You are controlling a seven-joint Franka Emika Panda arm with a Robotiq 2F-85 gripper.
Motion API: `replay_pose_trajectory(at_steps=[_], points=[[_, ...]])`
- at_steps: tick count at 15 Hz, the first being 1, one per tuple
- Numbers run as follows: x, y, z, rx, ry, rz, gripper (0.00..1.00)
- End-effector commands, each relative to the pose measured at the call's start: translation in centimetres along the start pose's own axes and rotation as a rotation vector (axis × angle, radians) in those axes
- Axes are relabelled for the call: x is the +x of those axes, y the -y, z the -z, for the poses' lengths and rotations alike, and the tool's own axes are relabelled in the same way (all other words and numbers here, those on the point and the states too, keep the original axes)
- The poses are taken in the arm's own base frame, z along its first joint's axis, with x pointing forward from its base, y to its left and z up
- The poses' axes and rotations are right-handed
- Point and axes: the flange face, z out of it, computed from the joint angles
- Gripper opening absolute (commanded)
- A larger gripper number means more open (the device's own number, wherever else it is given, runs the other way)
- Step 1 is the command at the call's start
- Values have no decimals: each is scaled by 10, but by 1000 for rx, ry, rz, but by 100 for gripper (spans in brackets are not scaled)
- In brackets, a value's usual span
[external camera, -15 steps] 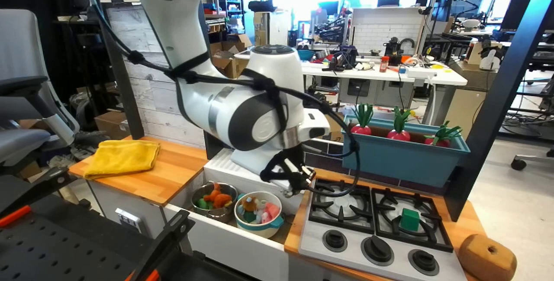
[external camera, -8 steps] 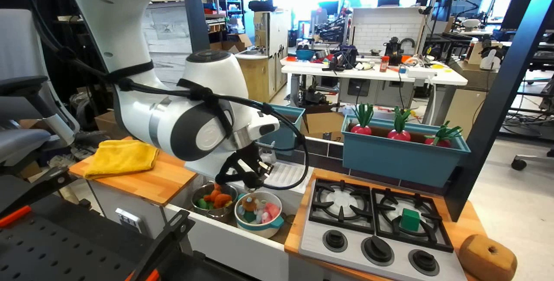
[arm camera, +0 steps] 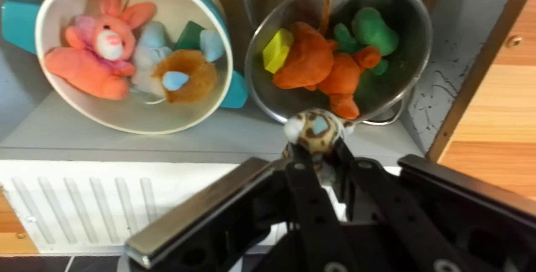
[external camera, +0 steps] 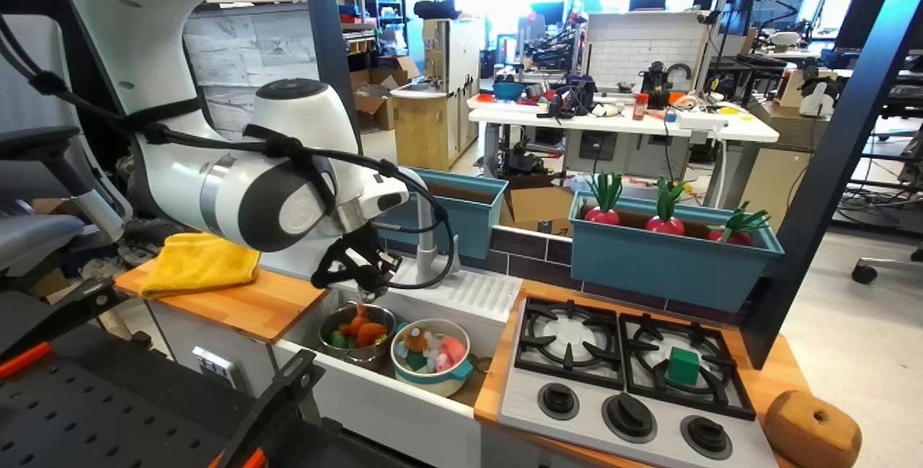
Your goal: Pick up all the plush toys from the counter and the stove, then wipe the counter
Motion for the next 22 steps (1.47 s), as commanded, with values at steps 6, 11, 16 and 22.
replay_pose_trajectory(at_steps=[6,11,16,22], points=[[2,-31,31,-9,67,-74,63],[16,-153,69,-47,213,-294,99],[35,-300,89,-220,96,-541,100],[39,-385,63,-454,28,-753,100]])
